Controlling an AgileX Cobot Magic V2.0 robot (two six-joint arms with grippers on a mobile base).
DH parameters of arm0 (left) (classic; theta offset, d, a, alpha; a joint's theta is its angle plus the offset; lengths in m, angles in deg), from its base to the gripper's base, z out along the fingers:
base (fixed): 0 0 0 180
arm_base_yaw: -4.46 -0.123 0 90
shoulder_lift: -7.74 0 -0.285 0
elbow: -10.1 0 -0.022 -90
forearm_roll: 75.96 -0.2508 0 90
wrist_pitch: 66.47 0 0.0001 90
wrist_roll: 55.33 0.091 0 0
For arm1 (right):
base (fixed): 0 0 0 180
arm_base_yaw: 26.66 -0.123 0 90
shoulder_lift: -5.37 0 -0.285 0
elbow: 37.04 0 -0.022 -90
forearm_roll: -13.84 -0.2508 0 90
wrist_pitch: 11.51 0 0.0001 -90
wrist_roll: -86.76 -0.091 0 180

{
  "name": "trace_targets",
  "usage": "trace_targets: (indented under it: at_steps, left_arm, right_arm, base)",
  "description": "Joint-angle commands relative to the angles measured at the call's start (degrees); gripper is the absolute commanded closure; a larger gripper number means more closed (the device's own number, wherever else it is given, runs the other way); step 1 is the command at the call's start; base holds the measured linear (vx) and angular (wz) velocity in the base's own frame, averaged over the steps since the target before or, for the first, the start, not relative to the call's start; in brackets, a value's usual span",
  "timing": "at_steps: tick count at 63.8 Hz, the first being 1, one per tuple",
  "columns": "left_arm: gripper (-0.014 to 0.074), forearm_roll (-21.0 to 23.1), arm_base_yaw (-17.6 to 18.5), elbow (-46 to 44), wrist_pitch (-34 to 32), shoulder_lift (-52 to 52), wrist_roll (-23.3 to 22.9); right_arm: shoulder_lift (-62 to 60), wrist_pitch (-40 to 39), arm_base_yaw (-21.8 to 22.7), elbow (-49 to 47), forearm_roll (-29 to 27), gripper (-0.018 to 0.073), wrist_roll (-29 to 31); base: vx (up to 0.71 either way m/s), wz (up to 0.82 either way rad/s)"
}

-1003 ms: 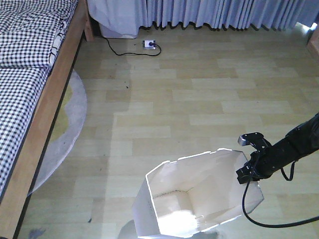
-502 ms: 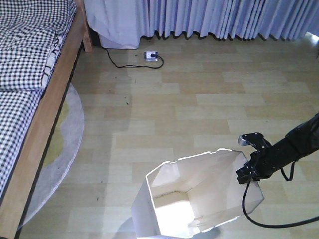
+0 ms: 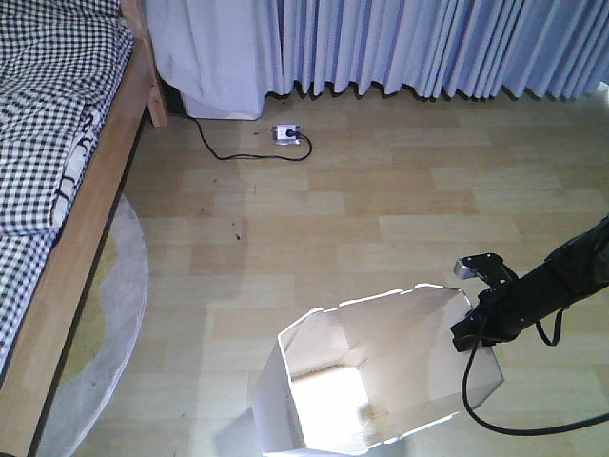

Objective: Move trash bin to bedside with robot
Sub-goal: 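Carry the bin in the right gripper as the base drives beside the bed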

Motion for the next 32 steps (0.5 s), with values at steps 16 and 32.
trace_targets:
  at_steps: [16, 32]
  left_arm:
    - [0.0603, 0.08, -0.02, -1.38, -4.15, -0.32, -0.25]
    - [0.0603, 0.08, -0.02, -1.38, -4.15, -0.32, -0.25]
  right_arm:
    - [-4.17, 10.46, 0.23, -0.54, -3.33, 0.0564, 0.68]
    - [-4.17, 10.46, 0.23, -0.54, -3.33, 0.0564, 0.68]
  base:
    - [0.36, 0.03]
    - [0.34, 0.05]
